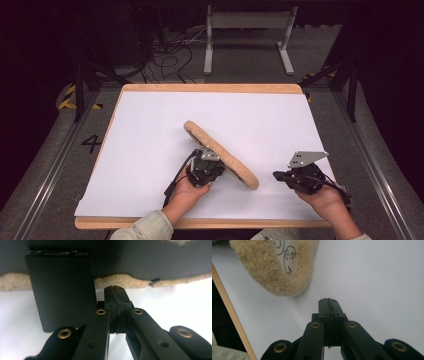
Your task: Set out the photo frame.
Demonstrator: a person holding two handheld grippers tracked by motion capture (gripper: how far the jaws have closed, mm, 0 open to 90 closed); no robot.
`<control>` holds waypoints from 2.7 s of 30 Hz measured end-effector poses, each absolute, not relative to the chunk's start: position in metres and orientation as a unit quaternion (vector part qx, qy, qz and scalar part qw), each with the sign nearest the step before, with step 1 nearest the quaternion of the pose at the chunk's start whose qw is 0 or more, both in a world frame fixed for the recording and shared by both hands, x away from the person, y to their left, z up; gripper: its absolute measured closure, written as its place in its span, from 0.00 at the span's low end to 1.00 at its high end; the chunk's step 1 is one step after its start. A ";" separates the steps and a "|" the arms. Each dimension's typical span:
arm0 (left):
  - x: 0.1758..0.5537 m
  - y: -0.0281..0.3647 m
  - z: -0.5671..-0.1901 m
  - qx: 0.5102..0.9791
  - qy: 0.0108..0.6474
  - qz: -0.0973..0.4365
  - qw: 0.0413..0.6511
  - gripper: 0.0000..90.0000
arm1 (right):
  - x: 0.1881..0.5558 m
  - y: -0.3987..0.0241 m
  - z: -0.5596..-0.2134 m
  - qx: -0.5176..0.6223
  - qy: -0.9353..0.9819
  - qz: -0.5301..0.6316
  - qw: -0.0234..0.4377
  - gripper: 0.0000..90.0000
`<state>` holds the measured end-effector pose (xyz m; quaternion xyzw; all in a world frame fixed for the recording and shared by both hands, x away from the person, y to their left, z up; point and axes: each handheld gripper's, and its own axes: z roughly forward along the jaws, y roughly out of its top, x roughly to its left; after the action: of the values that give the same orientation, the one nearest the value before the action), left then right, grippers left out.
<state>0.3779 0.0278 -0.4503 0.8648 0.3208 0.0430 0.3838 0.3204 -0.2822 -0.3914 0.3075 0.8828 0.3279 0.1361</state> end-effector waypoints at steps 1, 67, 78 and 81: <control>0.380 0.029 -0.450 0.862 0.325 0.041 0.386 1.00 | 0.320 -0.281 -0.392 0.306 0.884 0.327 0.136 1.00; 0.311 0.160 -0.421 0.815 0.386 0.061 0.428 0.95 | 0.296 -0.103 -0.418 0.102 0.931 0.348 0.028 1.00; 0.309 0.165 -0.420 0.812 0.389 0.068 0.430 0.94 | 0.301 -0.088 -0.423 0.109 0.926 0.360 0.026 1.00; 0.309 0.167 -0.420 0.808 0.395 0.064 0.432 0.94 | 0.301 -0.084 -0.424 0.110 0.925 0.364 0.025 1.00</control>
<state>0.3089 0.1668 -0.4196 0.8080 0.3954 0.0636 0.4321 0.3011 -0.0839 -0.4243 0.1102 0.9245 0.3640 0.0250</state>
